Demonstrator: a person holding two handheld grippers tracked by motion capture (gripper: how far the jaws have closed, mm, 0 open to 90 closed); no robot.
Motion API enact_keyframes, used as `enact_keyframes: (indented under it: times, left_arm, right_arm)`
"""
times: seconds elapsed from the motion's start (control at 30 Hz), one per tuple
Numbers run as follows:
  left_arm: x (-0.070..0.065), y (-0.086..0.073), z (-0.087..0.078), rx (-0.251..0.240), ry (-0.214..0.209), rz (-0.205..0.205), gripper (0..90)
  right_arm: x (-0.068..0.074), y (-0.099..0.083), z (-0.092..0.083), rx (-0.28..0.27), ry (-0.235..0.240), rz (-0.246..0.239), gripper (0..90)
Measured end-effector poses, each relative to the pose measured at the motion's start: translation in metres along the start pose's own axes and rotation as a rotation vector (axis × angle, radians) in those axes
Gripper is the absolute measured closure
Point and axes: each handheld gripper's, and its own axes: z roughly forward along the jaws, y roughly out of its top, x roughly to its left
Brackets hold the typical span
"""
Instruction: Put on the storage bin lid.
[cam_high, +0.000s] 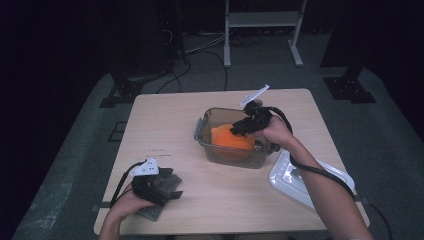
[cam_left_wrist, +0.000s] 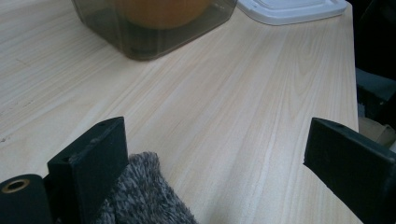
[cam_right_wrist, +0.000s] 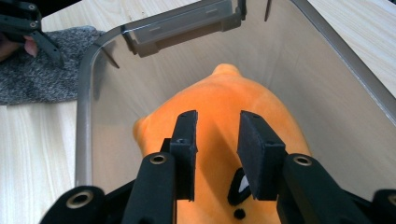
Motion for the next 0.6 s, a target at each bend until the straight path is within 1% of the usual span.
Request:
enact_keyframes:
  times: [0.23, 0.33, 0.43, 0.53, 0.6]
  left_arm:
    - [0.0, 0.0, 0.001, 0.004, 0.0, 0.001, 5.5]
    - [0.0, 0.0, 0.001, 0.005, 0.0, 0.001, 5.4]
    - [0.0, 0.0, 0.001, 0.006, 0.001, 0.001, 5.5]
    - [0.0, 0.0, 0.001, 0.006, 0.001, 0.001, 5.4]
    - [0.0, 0.0, 0.001, 0.007, 0.002, 0.002, 5.4]
  right_arm:
    - [0.003, -0.004, -0.012, -0.024, 0.01, -0.002, 63.5]
    - [0.004, -0.005, -0.017, -0.024, 0.009, -0.001, 63.0]
    - [0.006, -0.009, -0.028, -0.051, 0.007, -0.005, 61.7]
    - [0.006, -0.011, -0.032, -0.058, 0.005, -0.005, 61.4]
    - [0.006, -0.015, -0.039, -0.068, 0.003, -0.006, 60.4]
